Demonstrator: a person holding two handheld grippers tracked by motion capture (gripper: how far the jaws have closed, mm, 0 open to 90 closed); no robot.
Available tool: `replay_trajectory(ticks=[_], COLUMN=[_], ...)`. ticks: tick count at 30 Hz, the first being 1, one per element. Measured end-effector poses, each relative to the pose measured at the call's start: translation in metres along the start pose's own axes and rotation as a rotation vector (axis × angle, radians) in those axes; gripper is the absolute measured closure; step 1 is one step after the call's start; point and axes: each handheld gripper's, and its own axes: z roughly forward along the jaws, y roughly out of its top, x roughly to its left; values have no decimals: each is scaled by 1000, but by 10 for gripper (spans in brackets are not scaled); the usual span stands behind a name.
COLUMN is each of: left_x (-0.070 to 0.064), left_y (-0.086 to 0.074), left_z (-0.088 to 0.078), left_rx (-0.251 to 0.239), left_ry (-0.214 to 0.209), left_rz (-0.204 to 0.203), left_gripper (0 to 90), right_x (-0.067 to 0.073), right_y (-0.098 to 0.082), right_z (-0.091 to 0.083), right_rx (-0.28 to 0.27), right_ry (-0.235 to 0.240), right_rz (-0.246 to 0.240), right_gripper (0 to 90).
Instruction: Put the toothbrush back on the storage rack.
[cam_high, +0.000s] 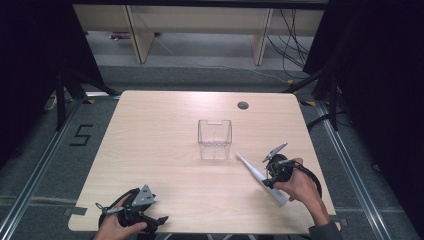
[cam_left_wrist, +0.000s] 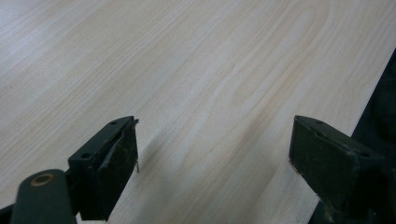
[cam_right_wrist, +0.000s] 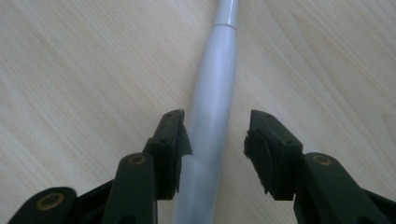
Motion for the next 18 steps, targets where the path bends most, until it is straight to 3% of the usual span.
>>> replay_trajectory(ticks=[9,18], left_x=[0,1], left_y=[0,0], left_z=[0,0], left_rx=[2,8], left_ry=[-2,-3], left_rz=[0,0], left_gripper=[149,149], right_x=[-5,-6], right_y=[16,25], right_z=[12,19], right_rx=[78,103], right_ry=[26,47], right_rz=[6,7], right_gripper=[573,583])
